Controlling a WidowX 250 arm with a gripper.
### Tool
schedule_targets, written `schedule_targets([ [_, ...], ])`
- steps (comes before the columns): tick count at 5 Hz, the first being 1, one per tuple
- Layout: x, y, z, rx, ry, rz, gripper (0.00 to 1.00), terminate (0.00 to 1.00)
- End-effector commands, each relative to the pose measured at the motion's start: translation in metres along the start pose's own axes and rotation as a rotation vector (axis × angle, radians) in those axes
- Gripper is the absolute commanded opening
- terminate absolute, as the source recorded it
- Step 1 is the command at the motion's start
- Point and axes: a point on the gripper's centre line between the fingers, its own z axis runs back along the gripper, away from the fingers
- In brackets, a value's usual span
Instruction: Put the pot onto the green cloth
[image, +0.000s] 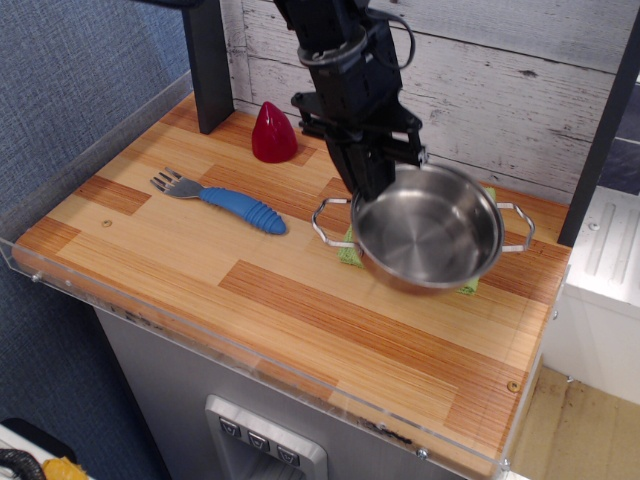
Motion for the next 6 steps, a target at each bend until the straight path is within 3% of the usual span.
schedule_targets([
  [1,0.029,0.022,-0.001,0.005,-0.049,0.064,0.0,0.0],
  [2,0.038,0.028,-0.012,-0.008,-0.048,0.079,0.0,0.0],
  [5,0.038,0.036,-0.028,0.077,0.011,0.043,0.0,0.0],
  [6,0.038,0.04,-0.026,0.185,-0.009,0.068,1.0,0.0],
])
